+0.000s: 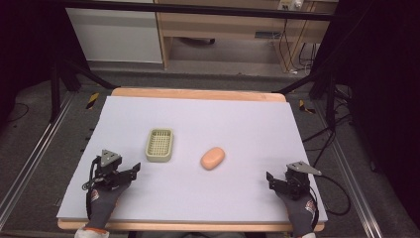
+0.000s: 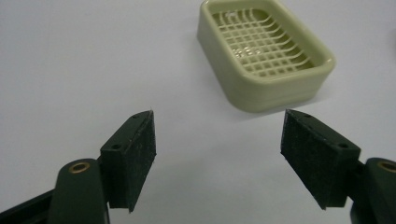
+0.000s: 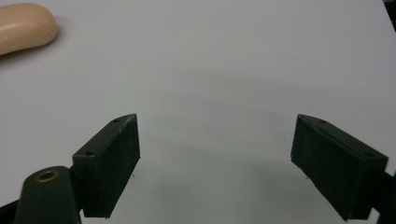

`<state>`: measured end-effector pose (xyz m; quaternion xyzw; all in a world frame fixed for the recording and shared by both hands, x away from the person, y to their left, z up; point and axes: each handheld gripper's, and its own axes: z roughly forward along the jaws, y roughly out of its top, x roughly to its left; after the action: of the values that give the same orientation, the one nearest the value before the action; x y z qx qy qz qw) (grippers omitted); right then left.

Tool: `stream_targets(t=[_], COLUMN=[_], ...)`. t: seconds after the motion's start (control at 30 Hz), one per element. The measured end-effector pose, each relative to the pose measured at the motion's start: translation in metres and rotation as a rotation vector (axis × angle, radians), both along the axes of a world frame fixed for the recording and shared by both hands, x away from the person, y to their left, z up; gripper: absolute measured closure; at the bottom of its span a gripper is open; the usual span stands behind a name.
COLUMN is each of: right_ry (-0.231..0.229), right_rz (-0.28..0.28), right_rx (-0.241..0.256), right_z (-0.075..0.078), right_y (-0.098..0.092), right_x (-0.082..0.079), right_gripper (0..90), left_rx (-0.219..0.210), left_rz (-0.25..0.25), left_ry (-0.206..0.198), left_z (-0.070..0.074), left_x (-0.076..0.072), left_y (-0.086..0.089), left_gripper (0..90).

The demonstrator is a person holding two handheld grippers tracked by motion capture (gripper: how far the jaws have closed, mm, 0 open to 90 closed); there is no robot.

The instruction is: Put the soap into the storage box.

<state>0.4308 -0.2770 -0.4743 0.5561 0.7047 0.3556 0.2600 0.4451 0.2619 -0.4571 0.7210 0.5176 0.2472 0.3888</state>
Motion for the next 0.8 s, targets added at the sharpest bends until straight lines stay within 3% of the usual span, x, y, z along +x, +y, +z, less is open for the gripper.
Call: stream_targets(t=[0.13, 0.43, 0.8], right_ry=[0.002, 0.006, -0.003], right_rz=[-0.010, -0.018, -0.024], right_rx=[-0.007, -0.011, -0.017], right_z=[-0.001, -0.001, 0.000], right_y=[-0.001, -0.001, 0.000], right_x=[0.001, 0.000, -0.001], right_gripper=[13.6, 13.6, 13.0], left_rx=[0.001, -0.050, -0.042], left_rz=[-0.009, -0.049, -0.121], left_ry=[-0.001, -0.001, -0.005], left_z=[0.002, 0.008, 0.016], left_x=[-0.002, -0.005, -0.006], left_y=[-0.004, -0.012, -0.031], left_gripper=[25.5, 25.0, 23.8])
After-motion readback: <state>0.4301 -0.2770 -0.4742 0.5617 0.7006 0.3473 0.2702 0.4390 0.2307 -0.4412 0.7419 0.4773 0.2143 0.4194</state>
